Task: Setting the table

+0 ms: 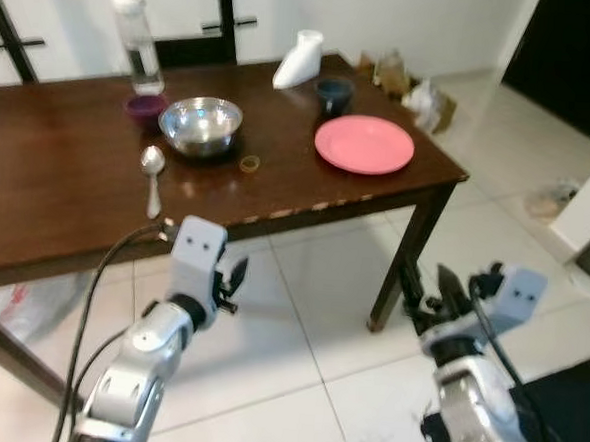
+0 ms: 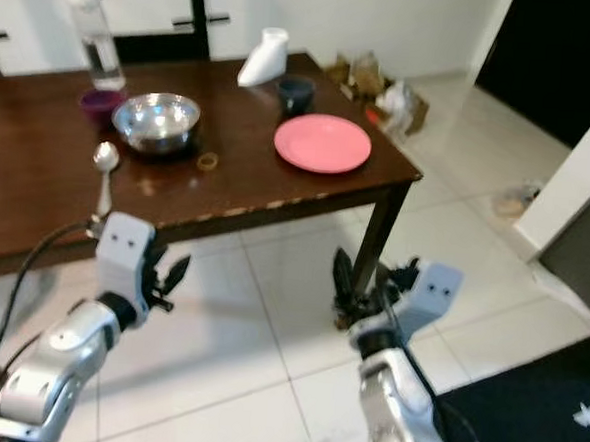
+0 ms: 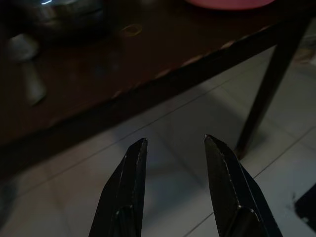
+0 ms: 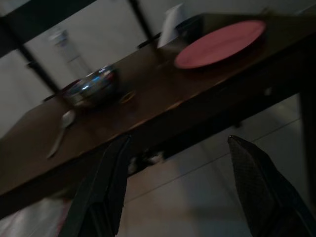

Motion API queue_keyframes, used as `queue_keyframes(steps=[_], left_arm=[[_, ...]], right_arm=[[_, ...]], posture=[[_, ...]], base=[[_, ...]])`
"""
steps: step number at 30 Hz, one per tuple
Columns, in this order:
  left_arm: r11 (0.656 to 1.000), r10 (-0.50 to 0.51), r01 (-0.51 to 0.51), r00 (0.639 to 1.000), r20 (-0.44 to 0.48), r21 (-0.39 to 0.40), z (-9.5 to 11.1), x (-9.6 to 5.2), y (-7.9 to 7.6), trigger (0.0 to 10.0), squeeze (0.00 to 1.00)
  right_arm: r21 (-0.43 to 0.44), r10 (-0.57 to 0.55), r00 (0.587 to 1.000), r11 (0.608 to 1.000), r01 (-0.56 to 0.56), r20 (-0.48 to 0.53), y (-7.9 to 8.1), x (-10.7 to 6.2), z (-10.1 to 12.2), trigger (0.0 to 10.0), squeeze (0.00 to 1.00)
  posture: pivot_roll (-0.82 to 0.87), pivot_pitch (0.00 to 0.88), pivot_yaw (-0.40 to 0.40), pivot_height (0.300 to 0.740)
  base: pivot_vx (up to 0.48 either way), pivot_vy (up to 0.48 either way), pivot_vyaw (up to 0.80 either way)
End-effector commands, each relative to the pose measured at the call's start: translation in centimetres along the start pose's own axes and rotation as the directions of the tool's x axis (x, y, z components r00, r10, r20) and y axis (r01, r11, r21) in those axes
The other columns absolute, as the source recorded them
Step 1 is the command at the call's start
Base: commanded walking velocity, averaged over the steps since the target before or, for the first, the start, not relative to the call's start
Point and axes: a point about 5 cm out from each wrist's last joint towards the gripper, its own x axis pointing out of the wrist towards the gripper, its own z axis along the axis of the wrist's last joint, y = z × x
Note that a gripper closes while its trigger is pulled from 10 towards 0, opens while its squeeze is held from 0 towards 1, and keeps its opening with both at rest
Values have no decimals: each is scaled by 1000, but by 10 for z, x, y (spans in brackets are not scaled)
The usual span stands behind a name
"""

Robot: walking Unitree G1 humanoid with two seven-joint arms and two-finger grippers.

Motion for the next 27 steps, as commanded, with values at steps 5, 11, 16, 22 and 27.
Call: queue_keyframes(steps=[5, 11, 16, 22, 27], left_arm=[[1000, -3, 3, 1000, -25, -6, -7, -1, -2, 10000, 0], [1000, 2, -2, 1000, -29, -5, -8, -1, -1, 10000, 0], [999, 40, -37, 996, -81, 36, -16, 1, 2, 10000, 0], [999, 50, -48, 994, -94, 26, -16, 2, 2, 10000, 0], [998, 53, -50, 994, -97, 28, -16, 2, 2, 10000, 0]], right_arm=[[-8, -12, 1000, 1000, 12, -15, -4, -2, -3, 10000, 0], [-7, -11, 1000, 1000, 11, -16, -4, -2, -3, 10000, 0], [-10, -11, 1000, 1000, 11, -19, -4, -2, -4, 10000, 0], [-20, -9, 1000, 1000, 8, -27, -5, -2, -4, 10000, 0], [-34, -4, 999, 999, 3, -37, -4, -3, -6, 10000, 0]], posture=[[31, 106, 119, 740], [32, 106, 120, 740], [33, 105, 120, 740], [32, 106, 120, 740], [32, 108, 121, 740]], base=[[-355, 0, 0], [-277, 0, 0], [0, 0, 0], [0, 0, 0], [0, 0, 0]])
